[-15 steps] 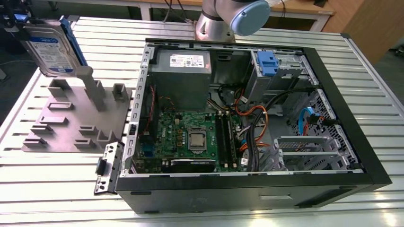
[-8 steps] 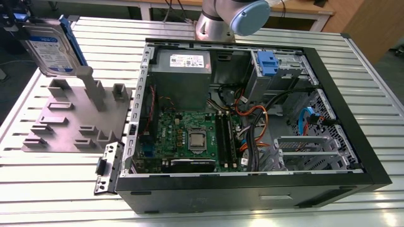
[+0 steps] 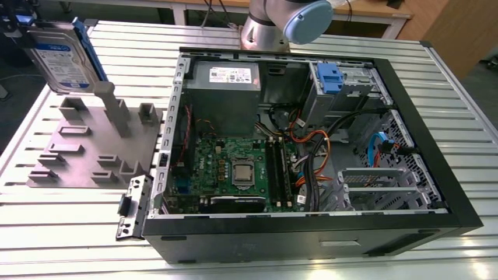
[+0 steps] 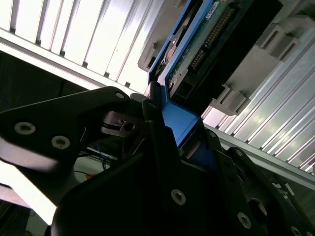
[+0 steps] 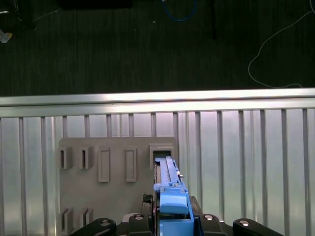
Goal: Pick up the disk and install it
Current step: 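Pick up the disk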
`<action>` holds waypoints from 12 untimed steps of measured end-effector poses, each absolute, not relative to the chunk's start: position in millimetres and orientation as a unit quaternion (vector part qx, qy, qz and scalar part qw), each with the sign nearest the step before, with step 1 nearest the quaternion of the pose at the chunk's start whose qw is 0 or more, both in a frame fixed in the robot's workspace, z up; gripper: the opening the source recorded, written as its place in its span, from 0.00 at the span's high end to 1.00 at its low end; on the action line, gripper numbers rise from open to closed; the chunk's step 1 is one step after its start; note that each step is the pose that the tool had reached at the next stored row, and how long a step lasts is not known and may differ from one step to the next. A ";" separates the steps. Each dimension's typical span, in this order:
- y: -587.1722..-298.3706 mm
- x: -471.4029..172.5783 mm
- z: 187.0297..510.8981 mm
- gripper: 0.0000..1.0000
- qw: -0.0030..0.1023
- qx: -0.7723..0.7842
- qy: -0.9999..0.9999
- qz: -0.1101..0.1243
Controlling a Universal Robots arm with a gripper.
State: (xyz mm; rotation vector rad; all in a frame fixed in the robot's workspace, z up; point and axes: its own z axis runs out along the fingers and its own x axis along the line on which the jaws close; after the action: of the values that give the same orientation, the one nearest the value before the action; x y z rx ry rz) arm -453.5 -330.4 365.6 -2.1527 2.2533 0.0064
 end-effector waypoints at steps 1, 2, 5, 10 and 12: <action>-330.4 -453.5 365.8 0.63 0.013 -0.691 0.723 0.002; -330.4 -453.4 366.0 0.63 0.013 -0.691 0.723 0.002; -330.4 -453.5 366.6 0.63 0.012 -0.691 0.723 0.002; -330.4 -453.5 368.2 0.63 0.012 -0.691 0.723 0.002; -330.4 -453.5 368.6 0.63 0.013 -0.691 0.723 0.002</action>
State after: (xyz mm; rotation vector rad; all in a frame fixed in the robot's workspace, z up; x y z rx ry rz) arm -453.5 -330.4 368.6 -2.1528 2.2535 0.0059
